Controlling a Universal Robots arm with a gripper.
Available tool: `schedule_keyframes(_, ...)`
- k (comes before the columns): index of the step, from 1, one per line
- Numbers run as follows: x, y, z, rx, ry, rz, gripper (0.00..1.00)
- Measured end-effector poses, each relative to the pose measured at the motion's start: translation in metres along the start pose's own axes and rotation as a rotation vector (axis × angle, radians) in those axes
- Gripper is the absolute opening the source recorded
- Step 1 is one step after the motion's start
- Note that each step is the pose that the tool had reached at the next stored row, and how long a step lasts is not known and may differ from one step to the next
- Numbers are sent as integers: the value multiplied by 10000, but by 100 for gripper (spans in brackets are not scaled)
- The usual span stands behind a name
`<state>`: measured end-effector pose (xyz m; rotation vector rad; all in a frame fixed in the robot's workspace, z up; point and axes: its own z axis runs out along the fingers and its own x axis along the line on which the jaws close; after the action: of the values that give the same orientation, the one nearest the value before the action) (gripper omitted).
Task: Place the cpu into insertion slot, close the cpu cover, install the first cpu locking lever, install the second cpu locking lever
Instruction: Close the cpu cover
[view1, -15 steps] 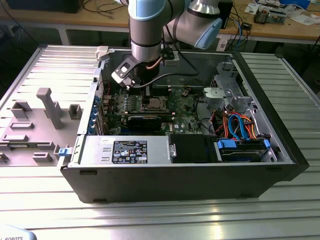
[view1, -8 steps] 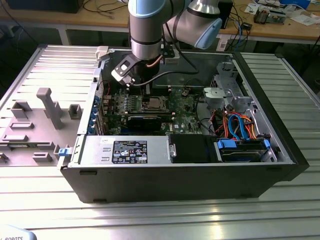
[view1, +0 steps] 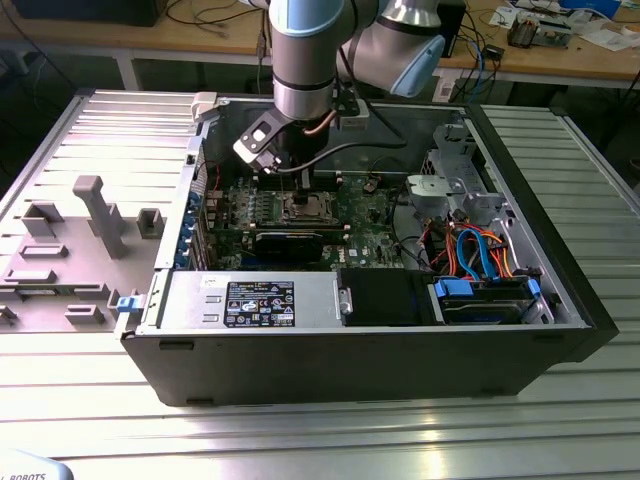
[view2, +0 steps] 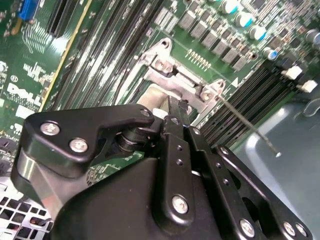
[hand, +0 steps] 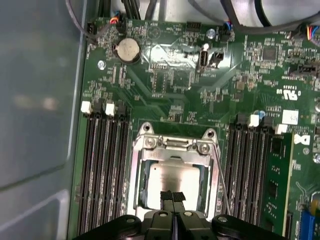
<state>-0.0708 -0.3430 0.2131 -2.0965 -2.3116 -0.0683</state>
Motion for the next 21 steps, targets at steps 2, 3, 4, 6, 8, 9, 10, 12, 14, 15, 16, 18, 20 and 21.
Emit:
schedule_keyframes(2, 1, 1, 0, -1, 1, 3, 11)
schedule_keyframes(3, 1, 1, 0, -1, 1, 2, 11)
schedule_keyframes(4, 1, 2, 0, -1, 1, 2, 11)
schedule_keyframes(6, 0, 11, 0, -1, 1, 2, 11)
schedule_keyframes(8, 0, 12, 0, 0, 1, 1, 11)
schedule_keyframes(9, 0, 12, 1, -1, 1, 1, 11)
schedule_keyframes(10, -1, 12, 0, 0, 1, 1, 11)
schedule_keyframes(12, 0, 13, 1, -1, 1, 2, 11)
schedule_keyframes(14, -1, 14, 1, -1, 0, 2, 11)
schedule_keyframes(15, -1, 14, 1, -1, 1, 1, 11)
schedule_keyframes(16, -1, 15, 1, 0, 1, 2, 11)
schedule_keyframes(18, -2, 33, 1, -5, -2, 97, 11)
schedule_keyframes(20, -3, 44, 1, -13, -5, 276, 11)
schedule_keyframes(21, -3, 50, 1, -16, -5, 356, 11)
